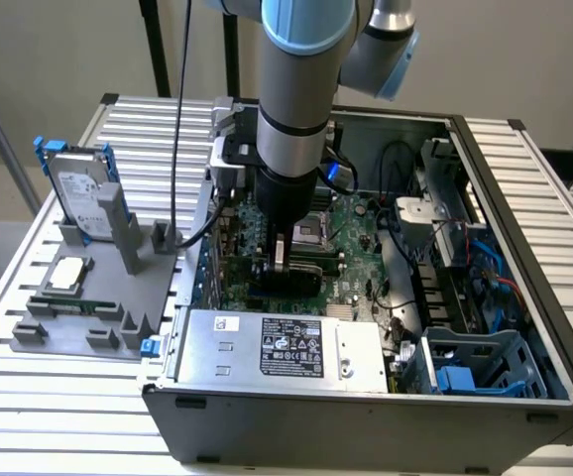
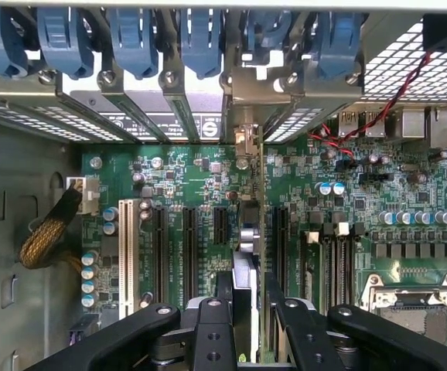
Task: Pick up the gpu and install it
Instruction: 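Insert the gpu into the slot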
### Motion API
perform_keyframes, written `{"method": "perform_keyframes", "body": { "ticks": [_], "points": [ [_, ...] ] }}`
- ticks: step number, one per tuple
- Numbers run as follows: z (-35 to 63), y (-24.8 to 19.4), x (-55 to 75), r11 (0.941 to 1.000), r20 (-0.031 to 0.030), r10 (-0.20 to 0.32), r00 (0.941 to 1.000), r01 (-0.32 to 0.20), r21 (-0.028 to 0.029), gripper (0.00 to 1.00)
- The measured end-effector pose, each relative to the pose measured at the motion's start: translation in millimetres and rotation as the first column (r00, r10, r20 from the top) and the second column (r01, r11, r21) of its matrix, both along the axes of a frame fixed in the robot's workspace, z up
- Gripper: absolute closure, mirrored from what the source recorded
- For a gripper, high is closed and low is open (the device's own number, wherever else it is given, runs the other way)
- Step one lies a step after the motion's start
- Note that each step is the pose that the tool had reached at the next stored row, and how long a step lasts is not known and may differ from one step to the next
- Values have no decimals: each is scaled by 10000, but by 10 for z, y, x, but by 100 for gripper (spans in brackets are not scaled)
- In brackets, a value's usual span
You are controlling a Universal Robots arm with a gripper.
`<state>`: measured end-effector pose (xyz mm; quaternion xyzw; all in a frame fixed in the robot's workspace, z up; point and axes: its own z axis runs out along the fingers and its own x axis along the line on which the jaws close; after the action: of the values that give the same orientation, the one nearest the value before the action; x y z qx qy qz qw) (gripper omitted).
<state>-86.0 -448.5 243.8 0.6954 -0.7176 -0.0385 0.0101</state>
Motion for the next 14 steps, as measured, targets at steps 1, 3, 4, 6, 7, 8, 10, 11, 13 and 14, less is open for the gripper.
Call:
{"method": "perform_keyframes", "body": {
  "ticks": [1, 3, 4, 6, 7, 8, 10, 11, 13, 14],
  "points": [
    [0, 1, -1, 10000, -1, -1, 10000, 1, -2, 73],
    [0, 2, -2, 10000, 0, -1, 10000, 1, -8, 73],
    [-1, 2, -2, 10000, 0, -1, 10000, 1, -12, 73],
    [-1, 2, -2, 10000, 0, -1, 10000, 1, -23, 73],
    [-2, 3, -3, 10000, 0, -1, 10000, 1, -31, 73],
    [-3, 3, -3, 10000, -1, -1, 10000, 1, -39, 73],
    [-7, 3, -4, 10000, -1, -1, 10000, 1, -57, 73],
    [-9, 2, -4, 10000, -1, -1, 10000, 1, -66, 73],
    [-9, 2, -4, 10000, -1, -1, 10000, 1, -73, 73],
    [-9, 2, -4, 10000, -1, -1, 10000, 1, -74, 73]
  ]
}}
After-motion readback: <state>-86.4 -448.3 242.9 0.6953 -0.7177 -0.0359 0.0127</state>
